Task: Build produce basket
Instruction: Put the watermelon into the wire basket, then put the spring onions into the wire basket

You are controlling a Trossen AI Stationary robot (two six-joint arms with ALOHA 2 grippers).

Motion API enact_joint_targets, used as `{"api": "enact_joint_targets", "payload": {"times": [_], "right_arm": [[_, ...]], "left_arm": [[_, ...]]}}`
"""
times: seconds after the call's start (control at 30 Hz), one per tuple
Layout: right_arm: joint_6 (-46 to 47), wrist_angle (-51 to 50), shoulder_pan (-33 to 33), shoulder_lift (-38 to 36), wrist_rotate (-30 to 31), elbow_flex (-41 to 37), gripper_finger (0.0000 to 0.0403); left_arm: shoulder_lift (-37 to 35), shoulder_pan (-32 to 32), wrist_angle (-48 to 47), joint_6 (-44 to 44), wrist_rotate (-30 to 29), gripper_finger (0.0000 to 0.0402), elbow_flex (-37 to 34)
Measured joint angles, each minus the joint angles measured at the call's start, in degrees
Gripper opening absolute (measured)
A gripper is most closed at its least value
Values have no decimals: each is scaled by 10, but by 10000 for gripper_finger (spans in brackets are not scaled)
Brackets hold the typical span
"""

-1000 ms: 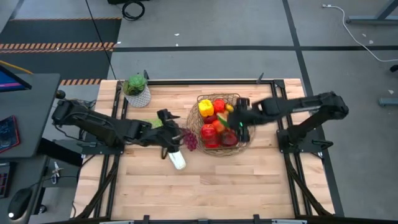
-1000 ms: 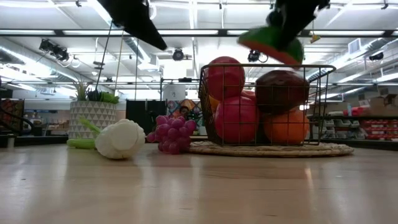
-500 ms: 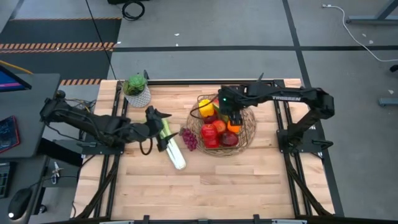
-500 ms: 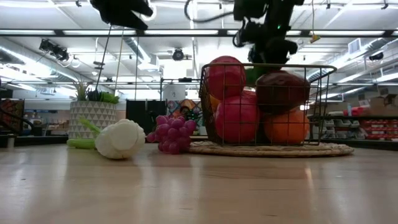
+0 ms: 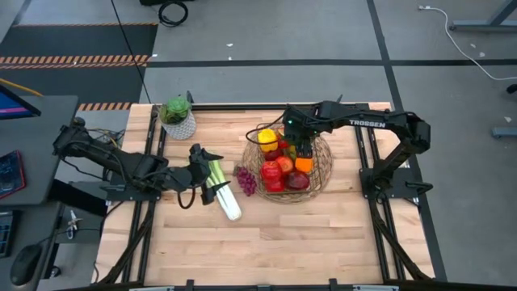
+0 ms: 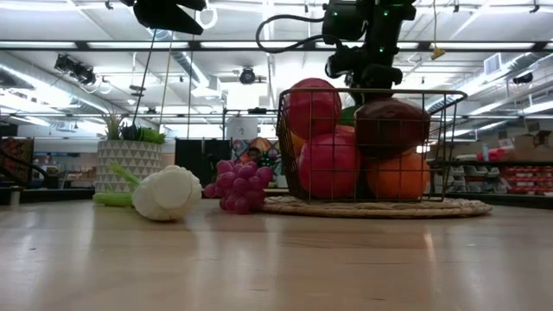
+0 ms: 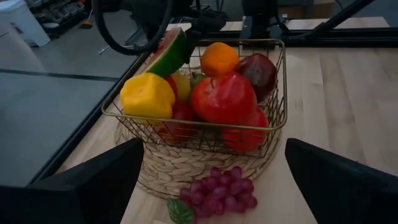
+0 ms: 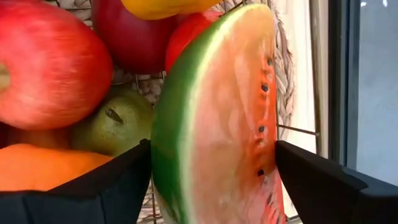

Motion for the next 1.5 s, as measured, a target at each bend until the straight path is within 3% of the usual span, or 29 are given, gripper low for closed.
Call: {"api": "enact_joint_targets", "payload": {"times": [0.37, 0.73, 1.1, 1.33, 1.5], "right_arm": [[34, -58, 23, -2, -2, 76, 394], [122, -161, 75, -3, -2, 187, 398], [191, -153, 186, -3, -2, 189, 397], [217, -59, 281, -3, 9, 151, 397], [238, -11, 344, -3, 55, 112, 397]], "left_arm": [[0, 0, -1, -4, 0, 400, 0], [1, 0, -6, -10, 0, 400, 0], [2, 2, -1, -8, 0, 400, -29], [2, 17, 8, -1, 0, 400, -30], [11, 21, 9, -13, 1, 400, -30]]}}
